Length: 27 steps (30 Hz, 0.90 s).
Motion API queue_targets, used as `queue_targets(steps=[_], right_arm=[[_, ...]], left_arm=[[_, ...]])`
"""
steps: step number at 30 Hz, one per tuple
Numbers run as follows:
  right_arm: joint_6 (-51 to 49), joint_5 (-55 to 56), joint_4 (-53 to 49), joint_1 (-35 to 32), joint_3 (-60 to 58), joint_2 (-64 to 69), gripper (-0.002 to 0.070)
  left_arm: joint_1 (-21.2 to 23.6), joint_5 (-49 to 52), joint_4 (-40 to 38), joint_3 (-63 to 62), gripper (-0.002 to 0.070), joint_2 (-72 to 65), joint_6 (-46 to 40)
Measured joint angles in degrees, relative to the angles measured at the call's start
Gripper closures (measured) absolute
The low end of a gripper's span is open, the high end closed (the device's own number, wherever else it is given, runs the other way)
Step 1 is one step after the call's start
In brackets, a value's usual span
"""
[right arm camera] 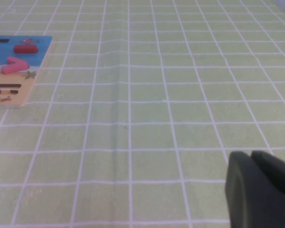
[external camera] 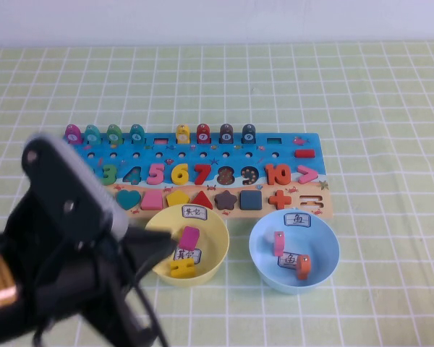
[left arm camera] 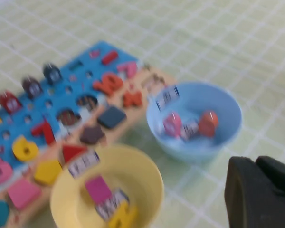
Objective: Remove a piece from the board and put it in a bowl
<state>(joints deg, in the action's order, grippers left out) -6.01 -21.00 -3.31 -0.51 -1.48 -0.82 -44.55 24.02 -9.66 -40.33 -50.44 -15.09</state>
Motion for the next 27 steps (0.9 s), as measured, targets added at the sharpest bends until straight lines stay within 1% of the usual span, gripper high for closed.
queue_targets(steps=[4,7,10,15,19,22,27], right_arm=[[0.0,0.0,0.0,0.0,0.0,0.0,0.0694],[0.0,0.0,0.0,0.0,0.0,0.0,0.0694],[0.0,0.0,0.0,0.0,0.0,0.0,0.0694],[0.0,0.0,0.0,0.0,0.0,0.0,0.0694],[0.0,0.0,0.0,0.0,0.0,0.0,0.0694],[0.0,-0.1,0.0,0.0,0.0,0.0,0.0694],[0.0,-0.1,0.0,0.0,0.0,0.0,0.0694]], left_arm=[[0.0,9.4,0.1,0.5,0.0676,2.0,0.1],[0.0,14.0,0.7,0.6,0.0676,2.0,0.1],[0.0,16.4,2.6,0.6,0.0676,2.1,0.1],[0.0,16.9,6.4,0.6,0.0676,3.6,0.2],[0.0,11.2,7.7,2.9,0.0676,5.2,3.2],[0.0,2.9,8.7,7.6,0.0677,8.9,4.7],[0.7,-15.2,14.0,19.0,0.0677,17.0,5.2]])
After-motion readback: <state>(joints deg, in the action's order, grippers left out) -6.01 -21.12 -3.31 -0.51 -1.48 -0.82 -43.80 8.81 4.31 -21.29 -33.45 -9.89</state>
